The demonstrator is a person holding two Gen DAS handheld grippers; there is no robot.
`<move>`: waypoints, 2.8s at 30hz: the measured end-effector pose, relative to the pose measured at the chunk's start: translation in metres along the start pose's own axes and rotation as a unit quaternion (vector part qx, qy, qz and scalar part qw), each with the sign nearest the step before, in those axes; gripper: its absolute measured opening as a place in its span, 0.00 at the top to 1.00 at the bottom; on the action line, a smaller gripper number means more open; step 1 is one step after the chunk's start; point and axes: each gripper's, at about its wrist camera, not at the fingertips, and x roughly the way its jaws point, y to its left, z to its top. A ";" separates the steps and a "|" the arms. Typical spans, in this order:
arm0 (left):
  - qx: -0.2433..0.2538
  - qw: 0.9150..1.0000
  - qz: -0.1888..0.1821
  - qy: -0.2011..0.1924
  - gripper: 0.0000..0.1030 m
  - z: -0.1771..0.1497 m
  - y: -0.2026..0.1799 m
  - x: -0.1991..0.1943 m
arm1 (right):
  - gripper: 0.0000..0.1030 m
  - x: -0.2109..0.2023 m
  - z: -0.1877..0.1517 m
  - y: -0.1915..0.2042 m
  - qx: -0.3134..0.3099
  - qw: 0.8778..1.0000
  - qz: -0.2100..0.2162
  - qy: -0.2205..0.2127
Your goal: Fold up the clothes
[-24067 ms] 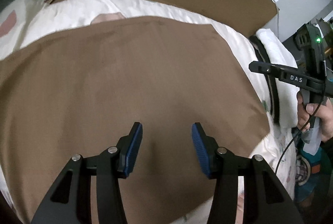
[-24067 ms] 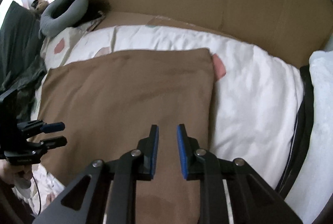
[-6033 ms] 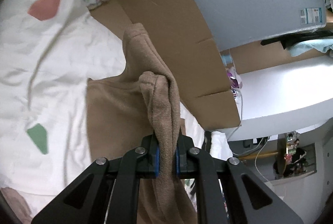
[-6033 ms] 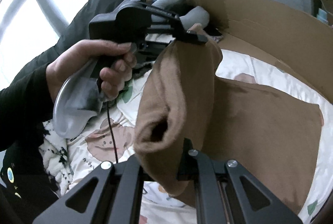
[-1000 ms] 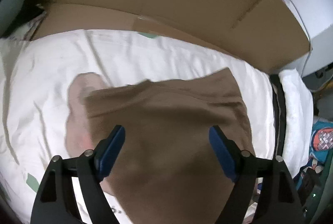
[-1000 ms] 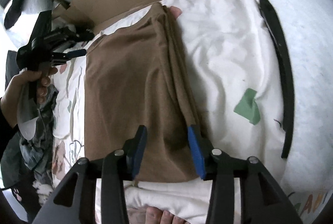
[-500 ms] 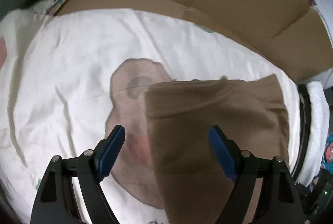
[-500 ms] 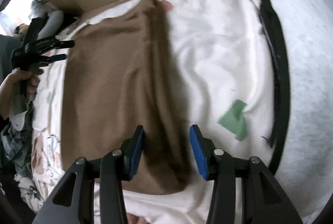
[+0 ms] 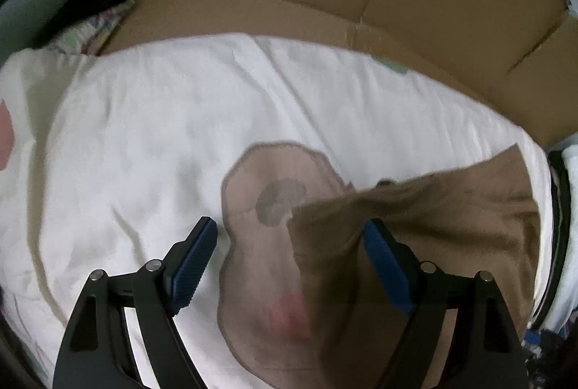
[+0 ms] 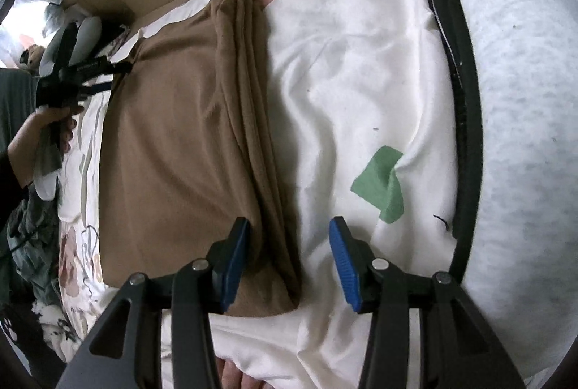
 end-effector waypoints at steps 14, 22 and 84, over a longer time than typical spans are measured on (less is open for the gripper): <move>-0.013 0.996 -0.089 -0.016 0.18 -0.038 0.006 -0.076 | 0.59 -0.028 0.000 0.006 0.017 0.999 0.036 -0.015; -0.027 0.993 -0.114 -0.016 0.18 -0.108 0.005 -0.103 | 0.59 -0.042 -0.003 0.022 -0.031 0.999 0.027 -0.011; -0.150 0.940 -0.292 0.096 0.52 -0.277 0.007 -0.043 | 0.85 0.002 -0.016 0.021 -0.088 0.995 -0.016 0.032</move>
